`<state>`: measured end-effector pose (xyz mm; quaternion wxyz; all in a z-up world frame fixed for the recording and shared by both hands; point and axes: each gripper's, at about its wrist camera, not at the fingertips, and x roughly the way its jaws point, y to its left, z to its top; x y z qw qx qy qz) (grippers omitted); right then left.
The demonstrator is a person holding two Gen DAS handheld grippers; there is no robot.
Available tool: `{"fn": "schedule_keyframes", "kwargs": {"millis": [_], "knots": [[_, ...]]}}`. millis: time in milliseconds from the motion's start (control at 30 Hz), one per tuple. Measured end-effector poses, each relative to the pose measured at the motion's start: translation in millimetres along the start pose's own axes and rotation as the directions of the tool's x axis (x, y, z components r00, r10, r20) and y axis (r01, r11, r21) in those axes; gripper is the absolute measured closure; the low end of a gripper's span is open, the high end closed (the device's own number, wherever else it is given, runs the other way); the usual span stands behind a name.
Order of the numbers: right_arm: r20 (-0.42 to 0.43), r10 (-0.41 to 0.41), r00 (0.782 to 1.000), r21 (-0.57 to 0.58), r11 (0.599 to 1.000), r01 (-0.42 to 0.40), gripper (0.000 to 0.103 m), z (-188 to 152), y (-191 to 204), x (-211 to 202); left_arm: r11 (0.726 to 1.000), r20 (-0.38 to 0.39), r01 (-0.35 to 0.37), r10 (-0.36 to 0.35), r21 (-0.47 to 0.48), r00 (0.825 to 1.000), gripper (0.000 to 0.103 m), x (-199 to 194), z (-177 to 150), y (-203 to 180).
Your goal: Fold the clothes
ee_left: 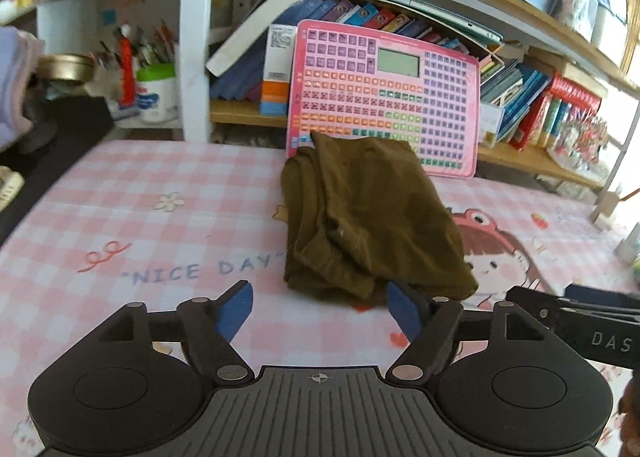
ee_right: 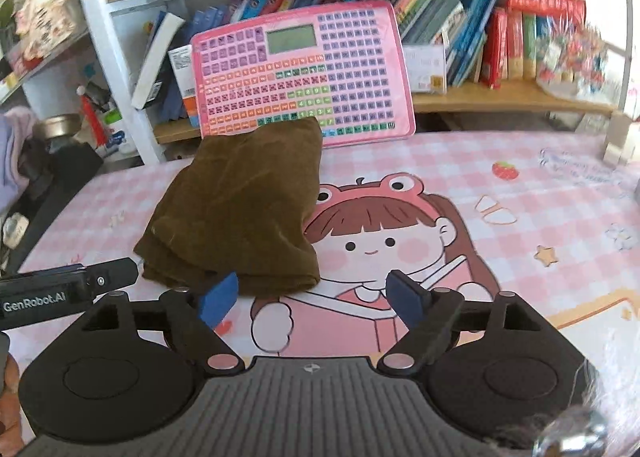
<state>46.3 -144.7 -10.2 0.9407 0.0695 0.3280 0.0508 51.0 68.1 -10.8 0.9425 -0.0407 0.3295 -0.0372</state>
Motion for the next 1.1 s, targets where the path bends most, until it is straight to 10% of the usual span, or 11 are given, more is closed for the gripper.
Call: {"fn": "schedule_keyframes", "kwargs": {"millis": [367,1100], "knots": [[-0.005,-0.025,1.0,-0.021,0.999,0.025,0.012,-20.1,-0.7,-16.5,0.989,0.05,-0.114,0.11,0.089,0.993,0.01,-28.2,-23.8,-23.4],[0.014,-0.048,0.999,-0.029,0.998,0.048,0.01,-19.6,6.0,-23.0,0.991,0.034,-0.1,0.097,0.091,0.995,0.001,-30.6,-20.7,-23.8]]}}
